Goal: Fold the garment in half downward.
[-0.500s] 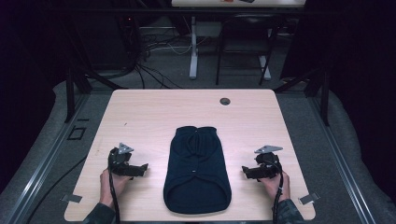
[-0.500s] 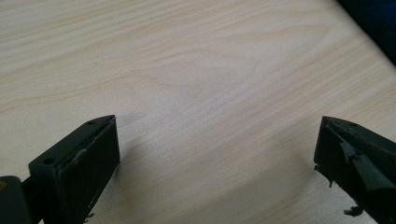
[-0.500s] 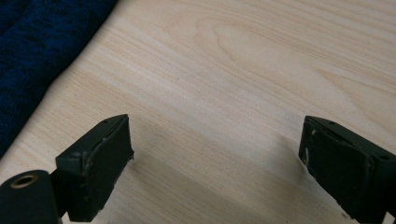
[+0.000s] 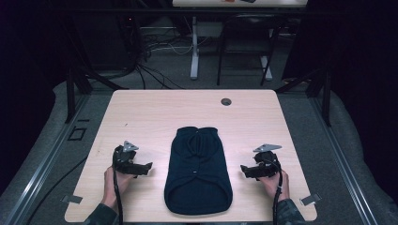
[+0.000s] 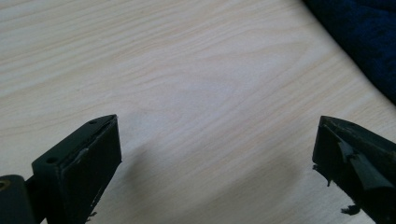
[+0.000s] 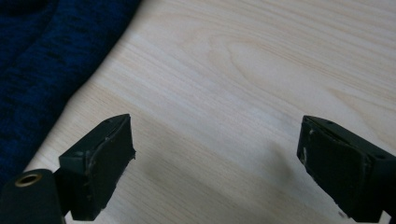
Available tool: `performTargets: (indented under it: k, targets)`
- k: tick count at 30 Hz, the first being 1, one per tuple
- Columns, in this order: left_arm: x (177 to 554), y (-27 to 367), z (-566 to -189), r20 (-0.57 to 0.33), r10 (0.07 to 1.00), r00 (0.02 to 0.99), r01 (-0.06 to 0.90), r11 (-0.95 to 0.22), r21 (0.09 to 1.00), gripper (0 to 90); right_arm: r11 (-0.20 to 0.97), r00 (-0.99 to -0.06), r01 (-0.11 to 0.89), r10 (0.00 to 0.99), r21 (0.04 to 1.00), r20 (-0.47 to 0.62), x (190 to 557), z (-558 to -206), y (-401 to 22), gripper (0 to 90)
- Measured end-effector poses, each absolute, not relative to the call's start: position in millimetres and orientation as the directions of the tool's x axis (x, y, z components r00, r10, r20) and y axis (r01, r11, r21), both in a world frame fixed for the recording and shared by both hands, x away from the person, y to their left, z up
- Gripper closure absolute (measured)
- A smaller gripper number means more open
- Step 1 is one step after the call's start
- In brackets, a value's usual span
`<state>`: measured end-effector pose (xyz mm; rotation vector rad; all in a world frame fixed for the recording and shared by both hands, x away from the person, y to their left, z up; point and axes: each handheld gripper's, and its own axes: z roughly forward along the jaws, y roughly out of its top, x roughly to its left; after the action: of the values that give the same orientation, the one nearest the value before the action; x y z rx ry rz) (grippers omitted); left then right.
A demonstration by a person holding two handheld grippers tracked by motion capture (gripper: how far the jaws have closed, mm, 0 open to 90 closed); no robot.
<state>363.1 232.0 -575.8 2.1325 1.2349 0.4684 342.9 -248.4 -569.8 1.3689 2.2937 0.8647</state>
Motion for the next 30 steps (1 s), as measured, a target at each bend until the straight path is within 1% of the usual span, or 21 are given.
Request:
performTargets:
  k: [6, 12, 21, 26, 30]
  targets:
    - [367, 219, -572, -0.025, 0.855, 0.517, 0.637, -0.366, 0.678, 0.4, 0.364, -0.509, 0.665, 0.86, 0.652, 0.04, 347, -566, -239, 10.3]
    - [368, 207, -572, -0.015, 0.841, 0.541, 0.631, -0.394, 0.668, 0.3, 0.377, -0.529, 0.652, 0.848, 0.658, 0.039, 350, -562, -228, 10.3]
    - [378, 203, -565, -0.03, 0.833, 0.552, 0.623, -0.388, 0.679, 0.2, 0.396, -0.559, 0.635, 0.828, 0.663, 0.04, 358, -552, -217, 10.4]
    - [385, 199, -562, -0.034, 0.83, 0.556, 0.618, -0.385, 0.686, 0.2, 0.387, -0.563, 0.634, 0.825, 0.67, 0.056, 363, -549, -213, 10.0]
    - [392, 194, -559, -0.04, 0.822, 0.569, 0.623, -0.398, 0.674, 0.2, 0.398, -0.57, 0.633, 0.82, 0.664, 0.052, 368, -547, -208, 9.9]
